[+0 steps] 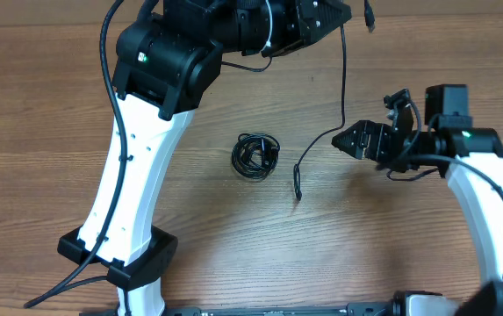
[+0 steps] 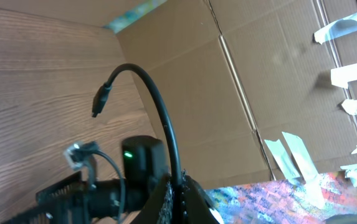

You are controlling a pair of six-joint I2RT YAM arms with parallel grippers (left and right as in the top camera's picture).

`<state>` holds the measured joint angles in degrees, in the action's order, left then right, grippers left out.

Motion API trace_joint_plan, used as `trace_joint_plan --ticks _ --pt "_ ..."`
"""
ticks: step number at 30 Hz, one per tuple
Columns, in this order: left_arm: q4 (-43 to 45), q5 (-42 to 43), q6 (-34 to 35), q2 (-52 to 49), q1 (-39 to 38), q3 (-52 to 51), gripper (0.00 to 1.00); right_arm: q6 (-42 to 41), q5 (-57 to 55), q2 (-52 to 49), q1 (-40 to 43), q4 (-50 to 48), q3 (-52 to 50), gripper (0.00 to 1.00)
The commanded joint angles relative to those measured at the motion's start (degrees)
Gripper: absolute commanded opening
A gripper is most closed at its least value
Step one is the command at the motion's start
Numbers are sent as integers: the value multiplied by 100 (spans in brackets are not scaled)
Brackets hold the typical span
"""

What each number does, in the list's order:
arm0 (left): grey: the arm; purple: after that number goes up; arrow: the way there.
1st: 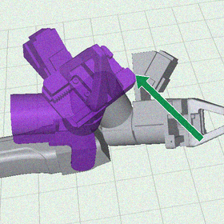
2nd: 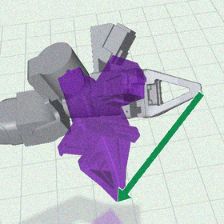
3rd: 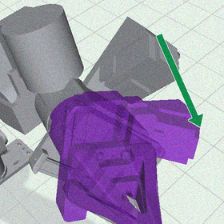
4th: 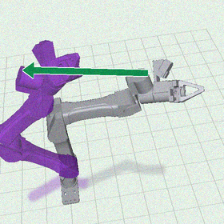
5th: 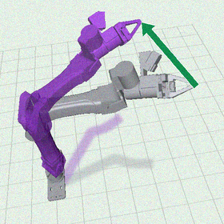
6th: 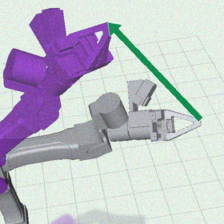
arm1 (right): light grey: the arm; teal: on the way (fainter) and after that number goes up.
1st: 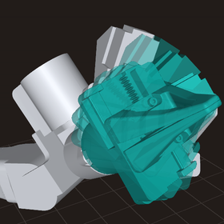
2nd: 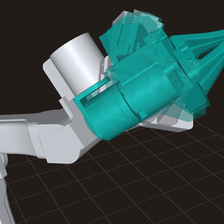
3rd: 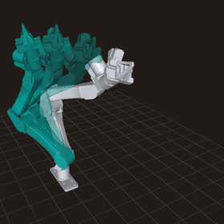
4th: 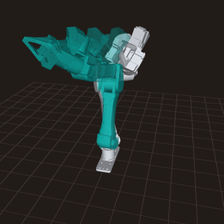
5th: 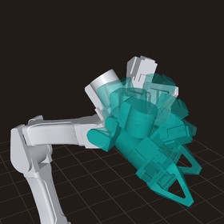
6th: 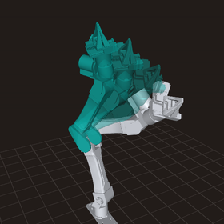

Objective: Untangle cables

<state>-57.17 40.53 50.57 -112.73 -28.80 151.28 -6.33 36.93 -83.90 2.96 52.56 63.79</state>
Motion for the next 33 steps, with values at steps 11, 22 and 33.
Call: trace_joint_plan --ticks 11,22,33 --pt "13 81 -387 168 -15 122 4 -179 219 -1770 -463 -402 33 100" --pt "1005 555 280 175 -15 125 4 -404 -240 -1814 -1132 -1008 33 100" --pt "1318 780 584 175 -13 125 4 -446 -466 -1814 -1239 -1095 28 96"
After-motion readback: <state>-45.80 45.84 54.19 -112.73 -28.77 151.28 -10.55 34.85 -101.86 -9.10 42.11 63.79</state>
